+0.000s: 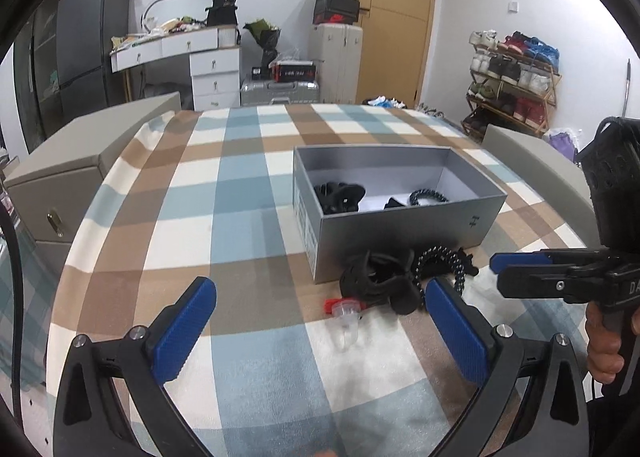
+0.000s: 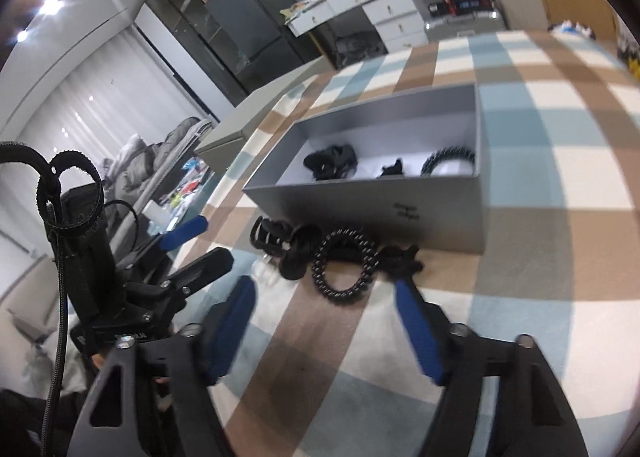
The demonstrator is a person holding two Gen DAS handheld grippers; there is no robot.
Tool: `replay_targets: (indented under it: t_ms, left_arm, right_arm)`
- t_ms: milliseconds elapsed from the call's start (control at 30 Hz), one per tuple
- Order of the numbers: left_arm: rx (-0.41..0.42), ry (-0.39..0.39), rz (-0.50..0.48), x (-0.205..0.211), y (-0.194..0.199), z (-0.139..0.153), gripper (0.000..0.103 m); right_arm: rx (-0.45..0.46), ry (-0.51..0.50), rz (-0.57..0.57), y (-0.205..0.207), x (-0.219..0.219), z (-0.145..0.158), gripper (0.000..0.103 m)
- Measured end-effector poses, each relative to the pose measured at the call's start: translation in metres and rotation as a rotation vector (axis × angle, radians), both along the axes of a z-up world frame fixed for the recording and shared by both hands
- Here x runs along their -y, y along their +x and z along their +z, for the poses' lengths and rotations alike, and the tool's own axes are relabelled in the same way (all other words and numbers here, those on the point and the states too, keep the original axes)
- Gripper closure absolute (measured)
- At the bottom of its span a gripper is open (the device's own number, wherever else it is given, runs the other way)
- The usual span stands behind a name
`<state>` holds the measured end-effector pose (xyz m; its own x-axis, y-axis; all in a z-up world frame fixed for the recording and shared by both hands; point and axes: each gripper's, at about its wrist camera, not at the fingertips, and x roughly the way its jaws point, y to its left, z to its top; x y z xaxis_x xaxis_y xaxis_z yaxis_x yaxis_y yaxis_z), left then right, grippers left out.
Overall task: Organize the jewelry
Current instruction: 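Grasp the black coiled spiral hair tie with the right gripper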
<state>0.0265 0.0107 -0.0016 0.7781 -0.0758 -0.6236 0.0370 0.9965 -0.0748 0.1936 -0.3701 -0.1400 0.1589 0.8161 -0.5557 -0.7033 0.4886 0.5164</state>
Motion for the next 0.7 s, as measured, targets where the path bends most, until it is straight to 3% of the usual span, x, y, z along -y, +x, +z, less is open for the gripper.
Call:
replay_targets:
  t_ms: [333, 533, 600, 700]
  left_arm:
    - [-0.016, 0.051, -0.059, 0.010, -0.001, -0.008, 0.001]
    - [-0.030, 0.026, -0.059, 0.005, 0.001, -0.009, 0.001]
    - [-0.043, 0.025, -0.066, 0.007, 0.002, -0.010, 0.001]
    - [-0.058, 0.036, -0.085, 0.011, 0.003, -0.011, 0.001]
  right_arm:
    - [-0.003, -0.030, -0.010, 0.000, -0.005, -0.005, 0.045]
    - [-0.017, -0.042, -0.014, 0.002, -0.010, -0.008, 0.047]
    - [-0.018, -0.051, -0.016, 0.003, -0.013, -0.009, 0.054]
    - [-0.014, -0.060, -0.026, 0.004, -0.016, -0.011, 0.057]
